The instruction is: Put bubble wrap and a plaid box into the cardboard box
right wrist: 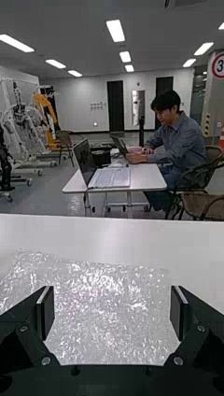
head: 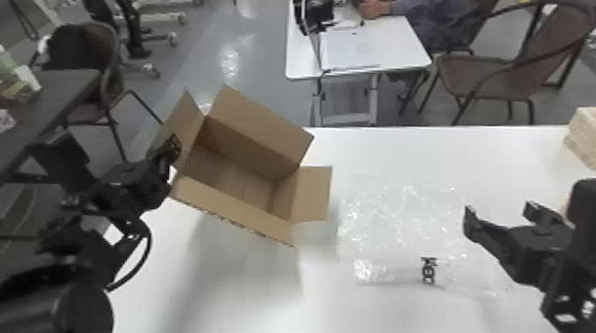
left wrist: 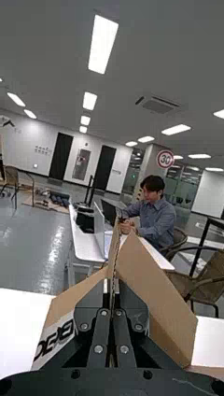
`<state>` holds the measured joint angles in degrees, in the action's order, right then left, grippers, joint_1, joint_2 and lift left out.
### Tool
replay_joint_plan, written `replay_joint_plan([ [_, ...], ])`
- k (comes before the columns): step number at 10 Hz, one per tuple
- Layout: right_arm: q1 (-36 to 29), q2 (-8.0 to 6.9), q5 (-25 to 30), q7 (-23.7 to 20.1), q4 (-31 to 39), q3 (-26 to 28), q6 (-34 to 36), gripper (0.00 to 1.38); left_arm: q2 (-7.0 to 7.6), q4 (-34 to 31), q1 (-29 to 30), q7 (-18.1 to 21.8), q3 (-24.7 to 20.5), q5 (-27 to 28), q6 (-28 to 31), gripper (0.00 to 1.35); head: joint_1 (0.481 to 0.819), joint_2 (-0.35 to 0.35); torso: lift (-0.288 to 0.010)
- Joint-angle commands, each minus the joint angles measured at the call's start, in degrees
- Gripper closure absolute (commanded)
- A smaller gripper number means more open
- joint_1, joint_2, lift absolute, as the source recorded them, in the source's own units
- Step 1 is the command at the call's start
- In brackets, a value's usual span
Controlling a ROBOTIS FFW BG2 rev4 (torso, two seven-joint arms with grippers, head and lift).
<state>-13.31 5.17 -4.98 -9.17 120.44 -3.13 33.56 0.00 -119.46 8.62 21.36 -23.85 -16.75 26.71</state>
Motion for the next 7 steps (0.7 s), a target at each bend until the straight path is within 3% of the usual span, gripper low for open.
replay_joint_plan([
  [1, 5.57, -0.16, -0.21, 0.03, 0.84, -0.03, 11.96, 0.32, -0.15, 0.19, -0.01, 0.00, -0.06, 0.32, 0.10, 1.22, 0.695, 0.193, -0.108],
  [3, 15.51, -0.07, -1.35, -1.73, -0.56, -0.03, 28.75, 0.32, -0.15, 0.45, -0.80, 0.00, 0.56, 0.93, 0.36, 1.22, 0.695, 0.192, -0.108],
  [5, 20.78, -0.68, -3.99, -1.73, -3.90, -0.12, 35.25, 0.32, -0.15, 1.07, -1.33, 0.00, 1.44, 1.20, 0.36, 1.22, 0.687, 0.189, -0.108],
  [7, 25.52, -1.56, -10.23, 3.99, -8.56, -1.44, 43.52, 0.32, -0.15, 1.24, -1.68, 0.00, 1.88, 1.46, 0.36, 1.22, 0.687, 0.191, -0.108],
])
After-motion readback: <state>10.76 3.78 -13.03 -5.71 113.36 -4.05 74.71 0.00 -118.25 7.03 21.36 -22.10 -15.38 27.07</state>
